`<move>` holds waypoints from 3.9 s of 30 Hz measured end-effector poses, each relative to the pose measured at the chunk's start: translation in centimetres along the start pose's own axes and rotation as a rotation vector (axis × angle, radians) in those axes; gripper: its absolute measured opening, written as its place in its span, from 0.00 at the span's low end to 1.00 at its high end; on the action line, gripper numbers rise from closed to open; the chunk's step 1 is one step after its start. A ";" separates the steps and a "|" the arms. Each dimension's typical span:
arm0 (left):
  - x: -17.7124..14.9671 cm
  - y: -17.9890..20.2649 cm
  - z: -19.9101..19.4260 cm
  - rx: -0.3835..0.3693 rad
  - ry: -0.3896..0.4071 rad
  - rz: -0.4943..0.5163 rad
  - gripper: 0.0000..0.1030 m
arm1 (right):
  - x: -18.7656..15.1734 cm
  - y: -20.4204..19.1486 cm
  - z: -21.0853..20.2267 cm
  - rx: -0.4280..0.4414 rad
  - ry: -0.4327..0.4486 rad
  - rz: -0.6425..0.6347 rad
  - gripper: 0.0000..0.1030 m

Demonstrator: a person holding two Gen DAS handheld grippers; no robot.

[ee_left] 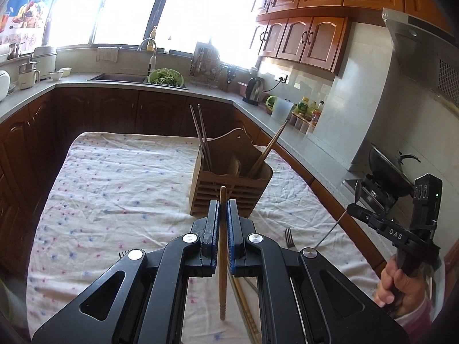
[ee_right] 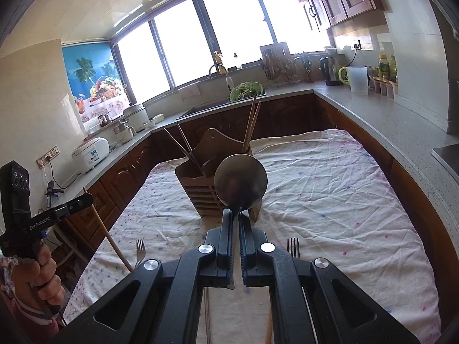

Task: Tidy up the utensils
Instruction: 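Lift the spoon and chopstick with both grippers and carry them over the wooden holder, then lower the spoon and chopstick into the wooden holder with both grippers, then open both grippers and withdraw them from the holder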

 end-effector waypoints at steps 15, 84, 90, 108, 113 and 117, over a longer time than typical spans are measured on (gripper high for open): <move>3.5 -0.4 0.4 -0.005 0.086 -0.015 0.04 | 2.6 -0.3 1.9 0.018 0.025 -0.006 0.04; 8.8 -3.7 15.3 0.062 0.148 -0.050 0.34 | 6.9 -0.2 17.5 -0.016 -0.032 0.005 0.10; 8.5 -3.8 14.6 0.063 0.138 -0.072 0.54 | 7.2 0.5 16.3 -0.013 -0.012 0.039 0.33; 1.5 -4.4 9.2 0.128 0.044 -0.133 0.77 | 4.2 2.5 8.3 0.001 0.069 0.104 0.88; -0.6 -3.7 7.2 0.129 0.025 -0.142 0.79 | 2.4 2.8 5.6 -0.009 0.072 0.096 0.91; -2.0 -3.0 5.8 0.137 0.006 -0.127 0.83 | 0.8 3.0 3.5 -0.019 0.071 0.093 0.93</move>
Point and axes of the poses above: each gripper's, at about its wrist camera, not at the fingertips, and z roughly the way its jaws point, y to its right, x to its top, the point moved 1 cm from there along z, roughly the way its jaws point, and after that the axes turned 4 degrees about z, right-handed, at the moved point
